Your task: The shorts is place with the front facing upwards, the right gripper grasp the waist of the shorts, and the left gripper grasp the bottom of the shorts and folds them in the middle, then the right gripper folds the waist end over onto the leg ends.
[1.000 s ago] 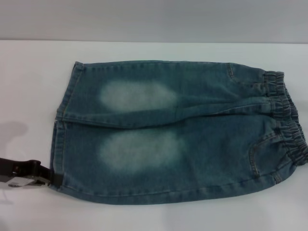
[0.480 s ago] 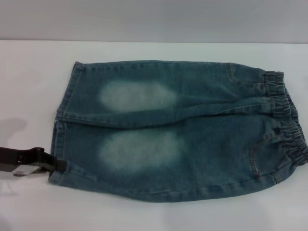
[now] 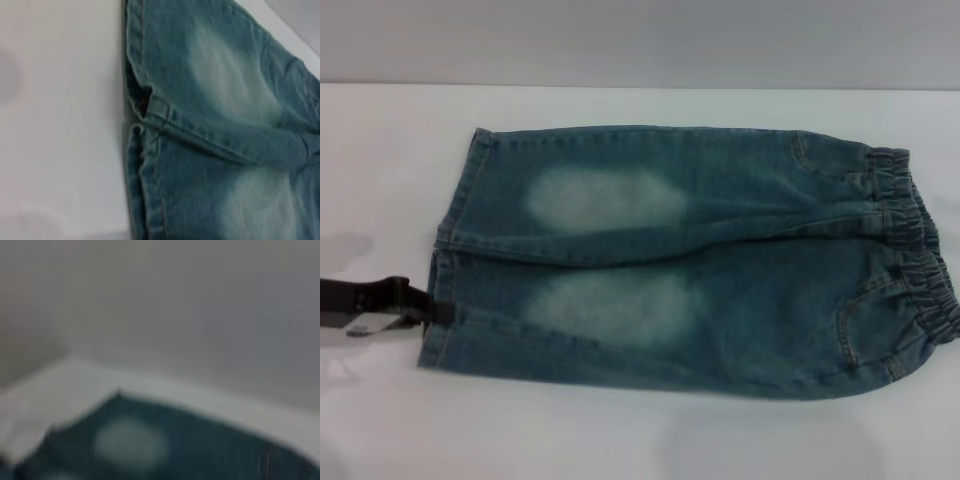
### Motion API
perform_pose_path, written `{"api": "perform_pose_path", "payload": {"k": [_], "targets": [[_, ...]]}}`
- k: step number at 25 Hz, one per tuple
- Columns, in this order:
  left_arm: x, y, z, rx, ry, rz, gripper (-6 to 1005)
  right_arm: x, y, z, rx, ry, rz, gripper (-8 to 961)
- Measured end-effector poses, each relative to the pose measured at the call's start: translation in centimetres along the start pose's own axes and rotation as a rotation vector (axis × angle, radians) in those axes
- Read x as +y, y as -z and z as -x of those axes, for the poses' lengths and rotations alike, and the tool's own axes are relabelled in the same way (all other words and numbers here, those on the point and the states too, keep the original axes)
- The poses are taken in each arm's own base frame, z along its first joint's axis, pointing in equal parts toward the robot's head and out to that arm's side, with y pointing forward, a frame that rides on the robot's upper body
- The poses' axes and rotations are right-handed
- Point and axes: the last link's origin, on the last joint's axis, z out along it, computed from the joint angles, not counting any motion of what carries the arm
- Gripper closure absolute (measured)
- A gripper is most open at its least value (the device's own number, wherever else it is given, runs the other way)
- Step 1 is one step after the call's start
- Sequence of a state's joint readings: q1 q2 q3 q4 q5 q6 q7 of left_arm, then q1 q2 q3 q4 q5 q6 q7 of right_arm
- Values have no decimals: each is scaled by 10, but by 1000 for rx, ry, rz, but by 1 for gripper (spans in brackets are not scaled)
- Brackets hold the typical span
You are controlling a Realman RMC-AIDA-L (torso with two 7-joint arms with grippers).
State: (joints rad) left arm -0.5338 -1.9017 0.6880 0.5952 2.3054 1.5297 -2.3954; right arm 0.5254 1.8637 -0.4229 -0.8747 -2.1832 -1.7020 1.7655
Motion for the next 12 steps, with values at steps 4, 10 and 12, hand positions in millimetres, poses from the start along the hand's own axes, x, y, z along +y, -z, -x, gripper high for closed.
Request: {"api": "perform_pose_path", "payload": {"k": [4, 10, 12], "targets": [[1, -1, -3, 8, -4, -4, 953, 0, -13, 6, 281, 56, 7, 419], [3, 0, -9, 19, -16, -11, 952, 6, -33, 11, 555, 146, 27, 418], [3, 0, -10, 21, -20, -12, 951, 8, -38, 13, 609, 173, 29, 418]]}}
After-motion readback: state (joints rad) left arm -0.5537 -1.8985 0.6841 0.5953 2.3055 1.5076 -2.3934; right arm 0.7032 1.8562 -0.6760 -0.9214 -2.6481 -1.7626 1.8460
